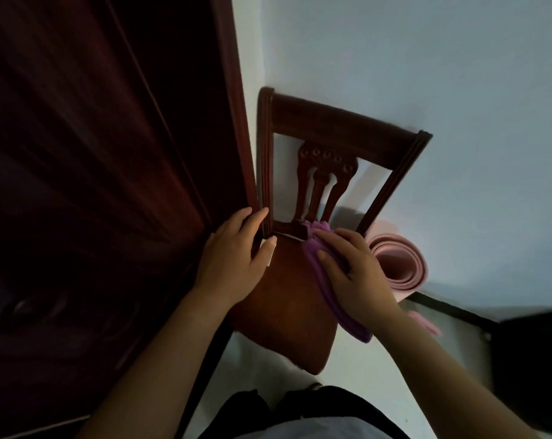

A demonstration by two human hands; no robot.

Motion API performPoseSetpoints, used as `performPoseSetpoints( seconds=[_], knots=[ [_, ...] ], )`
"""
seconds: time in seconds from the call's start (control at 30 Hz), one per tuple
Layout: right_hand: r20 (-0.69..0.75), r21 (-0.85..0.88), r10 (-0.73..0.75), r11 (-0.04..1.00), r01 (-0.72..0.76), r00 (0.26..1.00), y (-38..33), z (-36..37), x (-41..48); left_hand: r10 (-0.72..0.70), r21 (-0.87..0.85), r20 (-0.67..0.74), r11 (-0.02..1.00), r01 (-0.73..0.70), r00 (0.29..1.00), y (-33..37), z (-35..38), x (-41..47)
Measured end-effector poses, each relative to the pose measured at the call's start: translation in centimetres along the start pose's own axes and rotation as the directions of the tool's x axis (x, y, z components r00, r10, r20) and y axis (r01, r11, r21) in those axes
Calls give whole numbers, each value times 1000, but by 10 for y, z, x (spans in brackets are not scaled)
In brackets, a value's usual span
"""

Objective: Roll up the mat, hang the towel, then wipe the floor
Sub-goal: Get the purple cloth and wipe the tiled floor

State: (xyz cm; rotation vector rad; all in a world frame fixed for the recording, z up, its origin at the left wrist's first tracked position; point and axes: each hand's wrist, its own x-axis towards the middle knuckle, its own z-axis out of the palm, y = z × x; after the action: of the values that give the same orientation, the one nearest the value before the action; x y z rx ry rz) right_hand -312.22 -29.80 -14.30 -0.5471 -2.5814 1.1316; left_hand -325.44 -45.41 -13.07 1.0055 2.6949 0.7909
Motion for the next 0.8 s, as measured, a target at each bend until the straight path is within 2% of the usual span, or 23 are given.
performPoseSetpoints(
  seconds=[0.27, 0.4, 0.57, 0.8],
  knots=[
    [-120, 5, 154, 988, -154, 981, 29, -4, 41, 95, -96, 133, 992, -83, 986, 15, 45, 87],
    [-179, 4, 257, 965, -261, 950, 43, 0, 56, 217, -86, 206, 975, -203, 954, 21, 60, 129],
    [-209, 15, 362, 930, -367, 909, 67, 21, 76, 284, -32, 276, 958, -286, 918, -5, 77, 171],
    [-217, 55, 452, 891, -452, 865, 121, 76, 102, 293, 20, 364, 946, -322, 884, -58, 136, 206]
  ],
)
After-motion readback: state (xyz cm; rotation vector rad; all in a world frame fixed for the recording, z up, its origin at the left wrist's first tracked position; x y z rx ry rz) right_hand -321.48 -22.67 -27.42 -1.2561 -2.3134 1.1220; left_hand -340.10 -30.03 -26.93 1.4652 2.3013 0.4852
